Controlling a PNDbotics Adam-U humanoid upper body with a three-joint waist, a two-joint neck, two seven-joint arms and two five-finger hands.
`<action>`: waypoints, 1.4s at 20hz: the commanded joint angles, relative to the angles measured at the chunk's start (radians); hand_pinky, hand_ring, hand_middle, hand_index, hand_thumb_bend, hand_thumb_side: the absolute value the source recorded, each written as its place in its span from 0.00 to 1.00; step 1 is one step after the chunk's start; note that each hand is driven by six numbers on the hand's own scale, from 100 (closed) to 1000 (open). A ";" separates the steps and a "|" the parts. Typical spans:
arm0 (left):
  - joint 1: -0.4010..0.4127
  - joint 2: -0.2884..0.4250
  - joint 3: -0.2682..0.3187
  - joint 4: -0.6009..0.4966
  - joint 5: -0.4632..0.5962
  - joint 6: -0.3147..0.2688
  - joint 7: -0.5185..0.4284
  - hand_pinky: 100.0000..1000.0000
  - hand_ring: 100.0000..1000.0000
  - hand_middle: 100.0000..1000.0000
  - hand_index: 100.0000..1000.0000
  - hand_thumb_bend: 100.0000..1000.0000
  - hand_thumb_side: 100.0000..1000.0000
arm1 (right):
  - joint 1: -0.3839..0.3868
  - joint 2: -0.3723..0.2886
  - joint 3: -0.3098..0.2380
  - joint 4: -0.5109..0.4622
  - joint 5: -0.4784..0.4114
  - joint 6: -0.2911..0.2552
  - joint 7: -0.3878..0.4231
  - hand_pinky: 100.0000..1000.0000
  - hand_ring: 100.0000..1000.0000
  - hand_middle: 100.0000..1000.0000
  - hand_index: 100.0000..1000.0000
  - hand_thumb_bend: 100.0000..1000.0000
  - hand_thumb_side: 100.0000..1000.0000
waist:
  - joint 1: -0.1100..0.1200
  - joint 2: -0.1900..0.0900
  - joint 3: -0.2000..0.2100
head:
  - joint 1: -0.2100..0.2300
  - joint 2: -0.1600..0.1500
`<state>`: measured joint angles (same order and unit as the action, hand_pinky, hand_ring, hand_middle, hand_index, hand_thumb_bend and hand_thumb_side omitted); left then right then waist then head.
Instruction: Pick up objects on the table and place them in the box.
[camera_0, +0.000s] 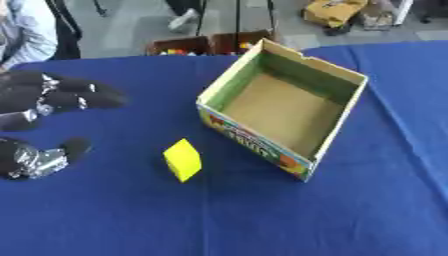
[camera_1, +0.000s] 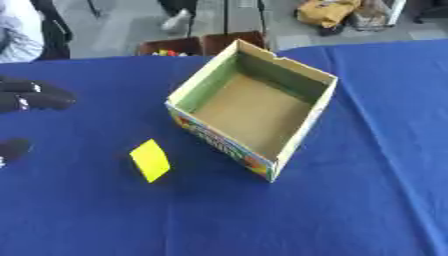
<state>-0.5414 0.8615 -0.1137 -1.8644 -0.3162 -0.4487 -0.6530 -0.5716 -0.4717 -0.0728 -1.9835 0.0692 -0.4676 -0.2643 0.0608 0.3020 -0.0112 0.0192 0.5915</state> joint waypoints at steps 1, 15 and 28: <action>-0.042 -0.003 -0.005 0.034 0.001 0.009 -0.020 0.65 0.76 0.88 1.00 0.00 1.00 | -0.012 -0.014 -0.001 -0.017 -0.008 -0.002 0.007 0.73 0.74 0.58 0.82 0.00 0.52 | 0.017 -0.038 -0.001 | 0.002 -0.008; -0.138 -0.070 -0.070 0.196 -0.076 -0.007 -0.140 0.67 0.80 0.90 1.00 0.02 1.00 | -0.010 -0.010 0.007 -0.017 -0.019 0.003 0.022 0.73 0.74 0.57 0.82 0.00 0.51 | 0.029 -0.043 -0.003 | -0.015 -0.007; -0.208 -0.181 -0.127 0.231 -0.264 -0.030 -0.036 0.67 0.81 0.92 1.00 0.00 1.00 | 0.018 -0.011 0.003 -0.017 -0.019 0.012 0.024 0.73 0.74 0.57 0.82 0.00 0.51 | 0.034 -0.063 0.024 | -0.009 0.001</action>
<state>-0.7306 0.6724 -0.2437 -1.6328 -0.5644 -0.4399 -0.6662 -0.5443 -0.4700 -0.0615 -1.9835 0.0594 -0.4579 -0.2397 0.0802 0.2769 0.0130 0.0075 0.5890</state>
